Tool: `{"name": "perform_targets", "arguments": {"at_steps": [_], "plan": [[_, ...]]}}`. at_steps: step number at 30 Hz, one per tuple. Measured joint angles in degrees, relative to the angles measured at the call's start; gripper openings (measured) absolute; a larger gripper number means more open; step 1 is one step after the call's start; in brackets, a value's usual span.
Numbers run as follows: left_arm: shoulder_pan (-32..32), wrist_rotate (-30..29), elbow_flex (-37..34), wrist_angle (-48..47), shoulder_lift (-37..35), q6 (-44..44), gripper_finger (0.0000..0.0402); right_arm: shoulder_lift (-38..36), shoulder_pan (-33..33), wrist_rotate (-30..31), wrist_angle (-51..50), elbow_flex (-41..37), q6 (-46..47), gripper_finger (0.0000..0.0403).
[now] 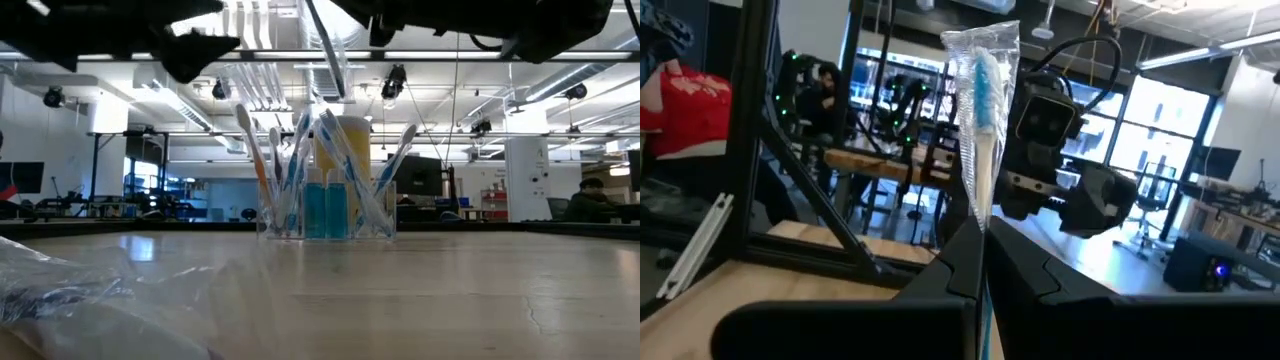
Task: Pick & Place toothbrushing station
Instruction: Put the blue toothbrush into the transparent organizer
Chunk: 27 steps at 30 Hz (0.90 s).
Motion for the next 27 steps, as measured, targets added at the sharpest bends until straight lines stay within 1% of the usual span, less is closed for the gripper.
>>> {"name": "perform_targets", "arguments": {"at_steps": [6,11,14,19,27], "plan": [[-3.5,2.6,6.3,0.2,9.3,1.2,0.0310,-0.4,0.0,0.0,-0.5,0.0,-0.1,0.0008],[-6.6,2.2,12.0,0.5,17.5,6.9,0.0312,-0.4,0.0,0.0,0.5,-0.1,-0.1,0.0008],[-7.4,0.9,15.4,0.3,21.7,8.3,0.0310,-0.4,0.1,0.0,0.7,-0.1,-0.3,0.0008],[-7.5,0.4,19.4,0.7,26.4,7.4,0.0312,-0.4,0.2,0.0,0.7,-0.2,-1.6,0.0008],[-7.5,-0.5,22.7,1.7,32.3,5.1,0.0309,-0.5,0.2,0.1,0.6,-0.4,-2.3,0.0008]]}}
